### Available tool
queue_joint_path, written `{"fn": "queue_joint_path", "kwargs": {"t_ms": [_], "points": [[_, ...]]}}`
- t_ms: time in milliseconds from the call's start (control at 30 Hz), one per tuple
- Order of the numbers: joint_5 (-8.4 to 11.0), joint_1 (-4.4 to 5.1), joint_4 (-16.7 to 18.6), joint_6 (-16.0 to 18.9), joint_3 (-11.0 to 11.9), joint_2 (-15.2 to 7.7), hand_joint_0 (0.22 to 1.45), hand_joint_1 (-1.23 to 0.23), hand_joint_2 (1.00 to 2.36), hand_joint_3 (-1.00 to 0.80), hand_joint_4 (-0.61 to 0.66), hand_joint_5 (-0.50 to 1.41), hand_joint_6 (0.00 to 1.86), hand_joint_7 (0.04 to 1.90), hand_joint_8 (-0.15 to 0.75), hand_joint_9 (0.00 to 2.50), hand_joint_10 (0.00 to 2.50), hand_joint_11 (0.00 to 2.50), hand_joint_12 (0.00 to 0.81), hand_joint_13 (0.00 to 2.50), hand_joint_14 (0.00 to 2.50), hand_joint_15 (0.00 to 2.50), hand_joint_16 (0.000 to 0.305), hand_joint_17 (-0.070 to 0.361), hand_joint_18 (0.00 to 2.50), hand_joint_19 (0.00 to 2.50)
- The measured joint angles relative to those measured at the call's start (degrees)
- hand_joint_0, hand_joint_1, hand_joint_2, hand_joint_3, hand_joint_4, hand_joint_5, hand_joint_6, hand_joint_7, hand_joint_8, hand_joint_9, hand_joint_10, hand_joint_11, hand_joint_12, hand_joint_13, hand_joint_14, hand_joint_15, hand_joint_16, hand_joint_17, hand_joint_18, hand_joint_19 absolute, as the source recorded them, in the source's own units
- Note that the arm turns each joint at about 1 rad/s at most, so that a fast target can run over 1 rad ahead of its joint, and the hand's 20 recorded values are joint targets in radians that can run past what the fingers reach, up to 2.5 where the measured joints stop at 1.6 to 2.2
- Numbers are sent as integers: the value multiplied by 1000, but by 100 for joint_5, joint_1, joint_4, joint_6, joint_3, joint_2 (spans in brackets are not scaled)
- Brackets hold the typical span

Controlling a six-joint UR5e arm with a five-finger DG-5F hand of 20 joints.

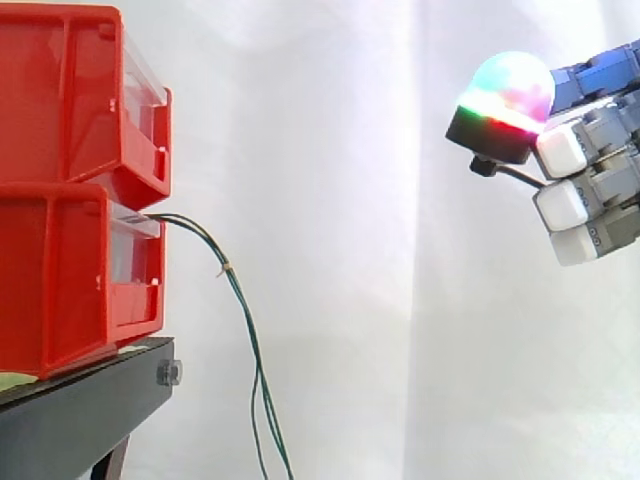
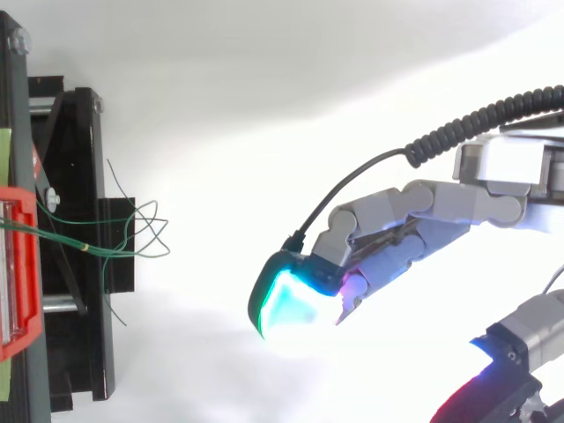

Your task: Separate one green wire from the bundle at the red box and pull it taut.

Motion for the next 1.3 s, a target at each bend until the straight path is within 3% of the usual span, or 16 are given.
{"fn": "queue_joint_path", "kwargs": {"t_ms": [133,267,367,633,900,1300], "points": [[-5,0,125,8,-174,-1,576,-556,1000,-500,263,-198,502,769,344,703,5,197,410,593,4,146,47,106,475,270],[10,2,597,4,-369,-2,576,-556,1000,-500,263,-198,502,770,344,708,5,199,410,600,4,151,47,106,474,273],[17,4,794,-11,-406,-4,577,-556,1000,-500,262,-198,502,772,341,708,5,193,410,603,4,155,47,105,474,274],[57,22,861,-39,-418,-18,577,-556,1000,-500,264,-198,502,770,343,706,5,191,412,608,4,155,47,105,475,273],[71,13,943,132,-419,-339,577,-557,1000,-500,261,-198,502,771,342,708,5,200,412,610,4,156,47,105,476,273],[373,-40,1742,209,-423,-651,577,-557,1000,-500,262,-198,502,771,342,705,5,199,412,611,4,156,47,105,476,272]]}}
